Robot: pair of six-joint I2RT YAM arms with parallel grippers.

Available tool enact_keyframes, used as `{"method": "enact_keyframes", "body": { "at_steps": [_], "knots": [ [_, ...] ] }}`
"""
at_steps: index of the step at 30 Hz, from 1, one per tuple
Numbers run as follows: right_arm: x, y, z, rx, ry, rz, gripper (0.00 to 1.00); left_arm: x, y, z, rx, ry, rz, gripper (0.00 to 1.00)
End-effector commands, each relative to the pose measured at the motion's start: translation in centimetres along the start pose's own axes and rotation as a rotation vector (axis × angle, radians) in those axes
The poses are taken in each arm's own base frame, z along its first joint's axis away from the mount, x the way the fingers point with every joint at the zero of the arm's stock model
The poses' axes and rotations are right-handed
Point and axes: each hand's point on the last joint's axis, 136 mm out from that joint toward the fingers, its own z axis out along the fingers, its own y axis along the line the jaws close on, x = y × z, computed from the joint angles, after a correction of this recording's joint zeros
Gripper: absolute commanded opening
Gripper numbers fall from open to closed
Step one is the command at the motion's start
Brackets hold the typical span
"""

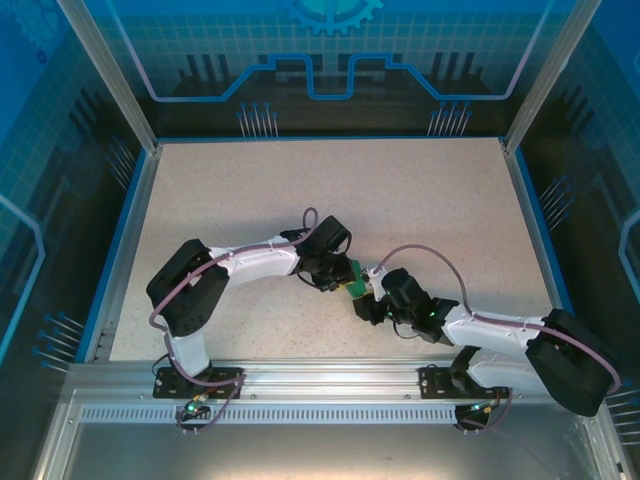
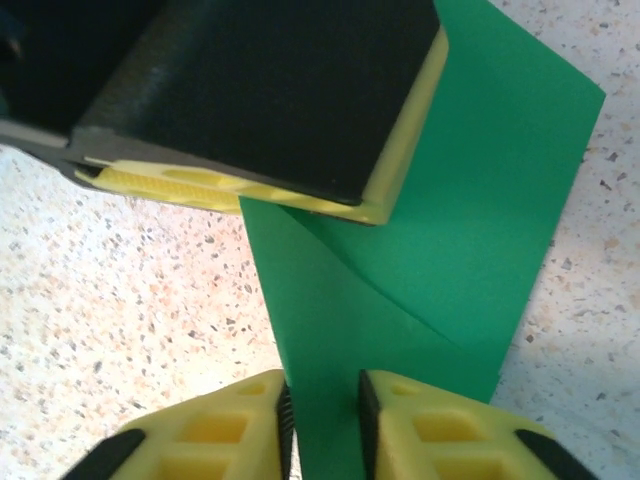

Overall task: Fold a paper plane with a square sheet of paper (pick it up from the middle)
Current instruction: Fold the wing for the fifth time at the center of the table.

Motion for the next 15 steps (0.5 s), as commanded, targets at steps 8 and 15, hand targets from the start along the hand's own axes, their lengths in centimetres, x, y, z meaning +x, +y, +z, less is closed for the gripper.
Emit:
{"method": "enact_keyframes", "body": {
  "at_steps": [8,15],
  "knots": [
    [0.8,-0.7,-1.4,0.277,0.08,-0.199,0.37,-0.4,-0.1,-0.2,-0.045,0.009,0.012,0.11],
    [2.0,-1.0,-2.4,0.412,0.148,-0.26,0.38,-0.5,-0.3,-0.4,-0.052,0.009,0.021,0.09]
  ]
}}
